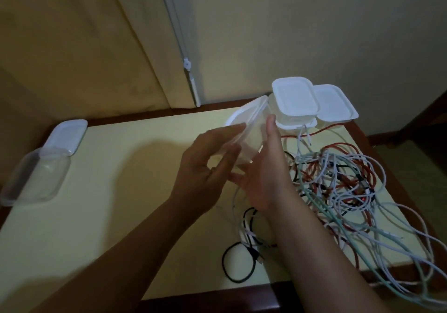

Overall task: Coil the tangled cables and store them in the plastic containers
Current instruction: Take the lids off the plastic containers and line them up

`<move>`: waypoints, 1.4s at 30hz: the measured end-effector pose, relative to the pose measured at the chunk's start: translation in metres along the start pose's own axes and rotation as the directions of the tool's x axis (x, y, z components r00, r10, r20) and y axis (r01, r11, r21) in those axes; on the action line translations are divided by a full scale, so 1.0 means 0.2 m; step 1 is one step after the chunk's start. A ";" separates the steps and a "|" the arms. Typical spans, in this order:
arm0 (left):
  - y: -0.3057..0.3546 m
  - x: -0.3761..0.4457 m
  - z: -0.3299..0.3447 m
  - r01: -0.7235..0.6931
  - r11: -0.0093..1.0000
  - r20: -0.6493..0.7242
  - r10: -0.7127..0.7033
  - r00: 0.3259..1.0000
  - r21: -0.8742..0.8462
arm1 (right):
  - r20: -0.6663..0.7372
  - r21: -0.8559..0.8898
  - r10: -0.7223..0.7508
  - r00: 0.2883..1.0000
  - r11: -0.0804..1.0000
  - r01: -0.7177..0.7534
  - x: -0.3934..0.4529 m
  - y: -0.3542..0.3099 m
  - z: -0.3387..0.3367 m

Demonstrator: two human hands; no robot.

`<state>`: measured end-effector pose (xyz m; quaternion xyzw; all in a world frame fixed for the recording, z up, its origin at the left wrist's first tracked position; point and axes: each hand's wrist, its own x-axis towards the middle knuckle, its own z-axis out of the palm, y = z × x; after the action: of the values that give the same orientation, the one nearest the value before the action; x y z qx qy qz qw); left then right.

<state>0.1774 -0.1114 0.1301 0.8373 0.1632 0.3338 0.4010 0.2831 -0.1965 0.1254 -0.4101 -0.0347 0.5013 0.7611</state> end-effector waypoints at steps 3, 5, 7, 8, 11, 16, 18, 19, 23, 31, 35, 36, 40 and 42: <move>-0.05 -0.08 -0.02 0.063 0.985 -0.030 -0.059 0.998 0.161 | 0.032 0.029 0.018 0.999 0.999 -0.019 0.00 0.12 0.05; -0.06 -0.11 -0.03 0.058 0.972 -0.004 -0.059 0.998 0.226 | 0.046 -0.039 -0.106 0.993 0.993 0.108 -0.01 0.18 0.08; -0.07 -0.14 -0.04 0.001 0.966 0.046 -0.014 0.999 0.258 | 0.094 -0.098 -0.185 0.978 0.976 0.194 -0.01 0.19 0.11; -0.07 -0.15 -0.05 -0.039 0.947 0.058 0.021 0.998 0.318 | 0.105 -0.117 -0.186 0.977 0.973 0.198 -0.02 0.20 0.13; -0.09 -0.18 -0.09 -0.117 0.846 0.035 0.115 0.993 0.520 | 0.069 -0.111 -0.117 0.991 0.986 0.124 0.00 0.24 0.13; -0.09 -0.20 -0.16 -0.061 0.835 0.030 0.054 0.998 0.547 | 0.032 -0.072 -0.028 0.999 0.997 0.030 0.03 0.32 0.15; -0.07 -0.21 -0.20 -0.034 0.813 0.039 0.013 0.999 0.581 | 0.031 -0.054 0.000 1.000 0.999 0.002 0.02 0.35 0.17; -0.05 -0.22 -0.22 -0.021 0.796 0.052 -0.013 0.999 0.605 | 0.044 -0.057 0.016 0.999 0.998 -0.013 0.02 0.36 0.18; 0.00 -0.28 -0.36 0.041 0.772 0.018 -0.068 0.998 0.634 | 0.091 -0.093 0.097 0.991 0.992 -0.089 -0.01 0.43 0.23; -0.11 -0.37 -0.86 0.163 0.837 -0.246 -0.035 0.969 0.523 | 0.154 -0.167 0.180 0.972 0.974 -0.154 -0.07 0.50 0.29; -0.29 -0.45 -0.99 0.199 0.742 -0.270 -0.026 0.963 0.640 | 0.165 -0.175 0.254 0.953 0.959 -0.225 -0.09 0.63 0.32; -0.34 -0.46 -1.01 0.214 0.692 -0.274 -0.023 0.961 0.690 | 0.173 -0.171 0.264 0.949 0.957 -0.235 -0.10 0.66 0.33; -0.55 -0.48 -0.98 0.202 0.508 -0.228 -0.012 0.974 0.837 | 0.173 -0.165 0.249 0.953 0.961 -0.221 -0.09 0.70 0.34; -0.65 -0.47 -0.93 0.178 0.457 -0.186 -0.027 0.982 0.871 | 0.165 -0.156 0.210 0.964 0.970 -0.185 -0.08 0.70 0.34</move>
<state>-0.0199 0.0233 0.0724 0.8855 0.3911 0.2362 -0.0839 0.1407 -0.1457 0.0832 -0.4166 -0.0969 0.6062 0.6705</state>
